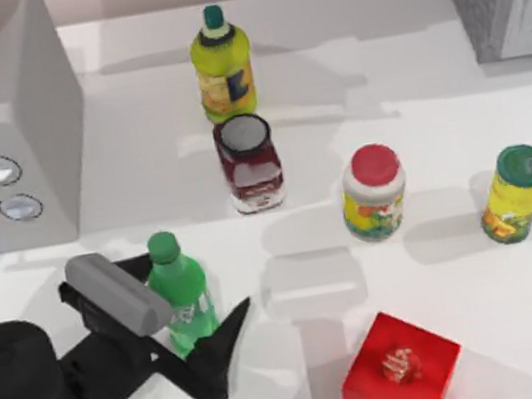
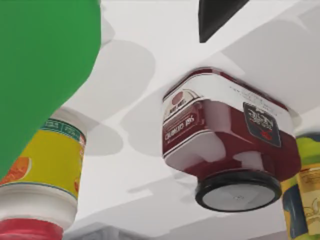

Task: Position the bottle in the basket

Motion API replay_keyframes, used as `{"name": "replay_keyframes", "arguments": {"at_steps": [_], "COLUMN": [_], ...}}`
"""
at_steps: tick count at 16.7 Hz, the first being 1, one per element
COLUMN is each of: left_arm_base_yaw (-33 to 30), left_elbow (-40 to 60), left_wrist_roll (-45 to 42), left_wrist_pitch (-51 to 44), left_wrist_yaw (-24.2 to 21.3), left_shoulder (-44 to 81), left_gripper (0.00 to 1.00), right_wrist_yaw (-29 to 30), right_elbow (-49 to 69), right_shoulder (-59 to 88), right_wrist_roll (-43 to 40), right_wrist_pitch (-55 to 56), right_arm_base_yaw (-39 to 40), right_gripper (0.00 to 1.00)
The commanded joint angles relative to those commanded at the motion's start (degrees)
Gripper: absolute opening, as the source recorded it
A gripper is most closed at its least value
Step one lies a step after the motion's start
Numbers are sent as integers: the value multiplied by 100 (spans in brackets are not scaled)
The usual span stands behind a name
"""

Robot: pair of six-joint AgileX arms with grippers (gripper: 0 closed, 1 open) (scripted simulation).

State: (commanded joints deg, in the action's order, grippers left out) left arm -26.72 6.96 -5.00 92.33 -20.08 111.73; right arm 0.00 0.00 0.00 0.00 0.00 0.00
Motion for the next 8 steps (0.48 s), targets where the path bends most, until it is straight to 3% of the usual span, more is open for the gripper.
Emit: {"name": "replay_keyframes", "arguments": {"at_steps": [8], "left_arm_base_yaw": [0], "left_elbow": [0], "left_wrist_roll": [0], "left_wrist_pitch": [0], "left_wrist_yaw": [0], "left_shoulder": [0], "left_gripper": [25], "right_wrist_yaw": [0], "right_elbow": [0], "right_shoulder": [0], "right_wrist_roll": [0], "right_wrist_pitch": [0], "right_arm_base_yaw": [0], "right_gripper": [100]}}
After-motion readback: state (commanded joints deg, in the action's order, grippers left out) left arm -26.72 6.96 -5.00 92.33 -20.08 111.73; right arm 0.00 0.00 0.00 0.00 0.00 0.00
